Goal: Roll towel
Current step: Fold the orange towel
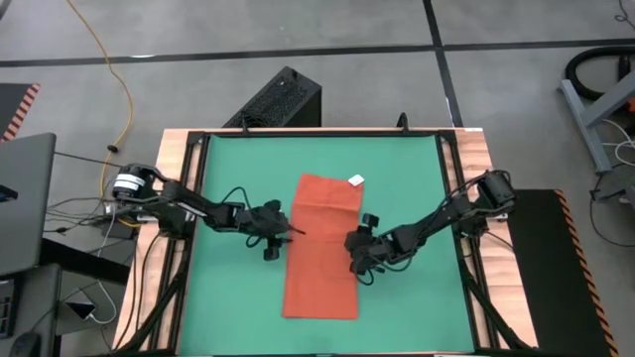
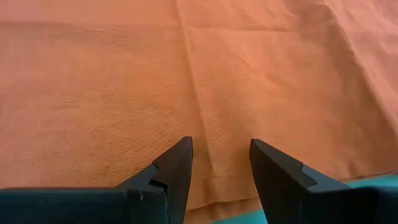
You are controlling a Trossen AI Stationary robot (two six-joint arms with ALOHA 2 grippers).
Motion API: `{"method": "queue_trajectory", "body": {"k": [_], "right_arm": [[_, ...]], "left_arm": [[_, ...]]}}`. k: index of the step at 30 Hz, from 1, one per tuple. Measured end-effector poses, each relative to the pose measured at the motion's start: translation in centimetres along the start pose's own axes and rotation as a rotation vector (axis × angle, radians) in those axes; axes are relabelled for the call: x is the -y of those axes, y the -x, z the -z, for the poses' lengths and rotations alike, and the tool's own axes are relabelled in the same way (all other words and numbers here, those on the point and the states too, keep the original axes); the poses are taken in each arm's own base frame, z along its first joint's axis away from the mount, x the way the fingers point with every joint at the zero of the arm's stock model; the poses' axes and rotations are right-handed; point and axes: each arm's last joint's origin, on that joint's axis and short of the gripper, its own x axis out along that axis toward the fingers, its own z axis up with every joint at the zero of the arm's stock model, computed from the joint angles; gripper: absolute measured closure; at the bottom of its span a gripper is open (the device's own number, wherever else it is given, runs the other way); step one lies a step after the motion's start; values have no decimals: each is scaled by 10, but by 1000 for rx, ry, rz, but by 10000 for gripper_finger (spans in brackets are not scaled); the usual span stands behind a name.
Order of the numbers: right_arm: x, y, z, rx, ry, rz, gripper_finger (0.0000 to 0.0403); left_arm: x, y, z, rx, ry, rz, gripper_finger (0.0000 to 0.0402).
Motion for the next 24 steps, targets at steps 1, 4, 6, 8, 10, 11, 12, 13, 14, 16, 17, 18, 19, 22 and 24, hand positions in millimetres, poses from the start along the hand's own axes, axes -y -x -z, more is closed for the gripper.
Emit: {"method": "queue_trajectory", "body": {"k": [1, 4, 6, 8, 10, 11, 12, 13, 14, 16, 17, 18, 19, 22, 24], "right_arm": [[1, 0, 2, -3, -4, 2, 218], [1, 0, 3, -8, -11, 0, 218], [1, 0, 3, -12, -9, -7, 220], [1, 0, 4, -21, -4, -9, 224], [1, -1, 6, -38, 6, -4, 229], [1, -3, 8, -45, 8, -1, 232], [1, -3, 8, -50, 7, 3, 234], [1, -4, 9, -56, 10, 4, 236], [0, -7, 12, -72, 15, 1, 238], [-1, -12, 15, -90, 16, -5, 245], [-2, -14, 16, -95, 16, -4, 250], [-3, -17, 18, -100, 17, -5, 256], [-4, -19, 19, -100, 16, -7, 262], [-6, -22, 21, -102, 10, -3, 282], [-6, -22, 21, -101, -12, -1, 296]], "left_arm": [[-1, -3, 0, -3, 3, 7, 223], [-2, -8, 7, -41, 6, 12, 223], [-2, -11, 10, -61, 5, 20, 223], [-2, -12, 13, -82, 8, 39, 223], [-2, -13, 16, -107, 17, 39, 223], [-2, -13, 17, -115, 23, 39, 223], [-2, -13, 17, -125, 26, 39, 223], [-2, -13, 18, -137, 28, 37, 223], [-2, -13, 19, -144, 31, 34, 223], [-2, -13, 19, -150, 40, 39, 230], [-2, -13, 19, -150, 46, 41, 238], [-2, -13, 19, -151, 51, 46, 248], [-2, -13, 19, -151, 55, 46, 262], [-2, -13, 20, -156, 58, 49, 311], [-1, -13, 20, -160, 61, 51, 347]]}}
